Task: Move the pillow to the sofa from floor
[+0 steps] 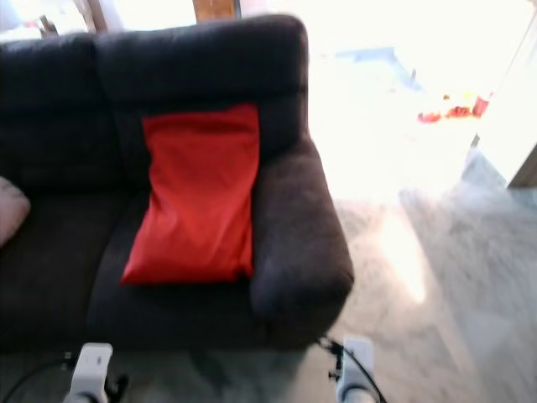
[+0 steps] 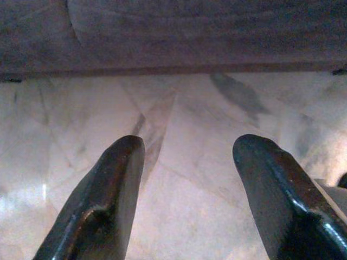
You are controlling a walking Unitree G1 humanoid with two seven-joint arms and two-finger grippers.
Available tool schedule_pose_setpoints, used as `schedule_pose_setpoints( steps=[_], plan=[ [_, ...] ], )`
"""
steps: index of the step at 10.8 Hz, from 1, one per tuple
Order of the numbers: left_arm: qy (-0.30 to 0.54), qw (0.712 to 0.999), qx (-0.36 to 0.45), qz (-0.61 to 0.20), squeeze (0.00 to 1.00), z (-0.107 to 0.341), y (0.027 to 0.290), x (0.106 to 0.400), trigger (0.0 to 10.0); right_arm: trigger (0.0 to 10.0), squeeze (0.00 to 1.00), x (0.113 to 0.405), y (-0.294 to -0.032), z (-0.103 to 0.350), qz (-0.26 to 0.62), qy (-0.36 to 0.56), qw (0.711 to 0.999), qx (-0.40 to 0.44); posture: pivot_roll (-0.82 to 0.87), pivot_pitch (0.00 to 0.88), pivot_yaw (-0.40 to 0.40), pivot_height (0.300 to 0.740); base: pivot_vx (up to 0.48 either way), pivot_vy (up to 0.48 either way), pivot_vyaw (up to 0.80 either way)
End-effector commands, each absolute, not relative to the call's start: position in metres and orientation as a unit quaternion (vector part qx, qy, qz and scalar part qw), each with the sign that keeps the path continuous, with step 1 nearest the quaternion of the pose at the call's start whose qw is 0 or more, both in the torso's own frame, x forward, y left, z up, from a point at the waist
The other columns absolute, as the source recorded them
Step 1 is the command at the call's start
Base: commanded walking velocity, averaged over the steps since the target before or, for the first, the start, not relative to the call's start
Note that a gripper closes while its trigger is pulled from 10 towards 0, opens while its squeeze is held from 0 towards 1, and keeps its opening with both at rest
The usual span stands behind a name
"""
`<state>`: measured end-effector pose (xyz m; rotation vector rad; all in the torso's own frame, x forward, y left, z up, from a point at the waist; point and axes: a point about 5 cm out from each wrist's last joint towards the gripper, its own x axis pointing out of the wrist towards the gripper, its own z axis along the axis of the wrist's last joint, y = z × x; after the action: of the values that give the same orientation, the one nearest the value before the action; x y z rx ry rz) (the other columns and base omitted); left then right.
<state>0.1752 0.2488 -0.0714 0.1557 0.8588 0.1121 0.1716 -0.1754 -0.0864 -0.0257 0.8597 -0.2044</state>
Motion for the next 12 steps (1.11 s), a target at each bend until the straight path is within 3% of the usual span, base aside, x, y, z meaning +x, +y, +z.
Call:
schedule_pose_setpoints(
  steps=[1,5,12],
  plan=[
    [0.427,0.898,0.085,0.06,0.0,-0.071,0.257,0.173,10.0,10.0,0.0,0.17,-0.163,-0.088,-0.092,0.416,0.905,-0.006,0.0,0.0,0.118,0.74,0.0,-0.337,0.0],
    [0.43,0.896,0.098,0.06,0.0,-0.068,0.267,0.172,10.0,10.0,0.0,0.162,-0.15,-0.091,-0.092,0.416,0.905,0.004,0.0,0.0,0.168,0.74,0.0,-0.339,0.0],
    [0.434,0.892,0.111,0.056,0.0,-0.065,0.28,0.168,10.0,10.0,0.0,0.15,-0.142,-0.095,-0.096,0.425,0.9,0.013,-0.01,0.003,0.188,0.74,0.0,-0.339,0.0]
  ],
)
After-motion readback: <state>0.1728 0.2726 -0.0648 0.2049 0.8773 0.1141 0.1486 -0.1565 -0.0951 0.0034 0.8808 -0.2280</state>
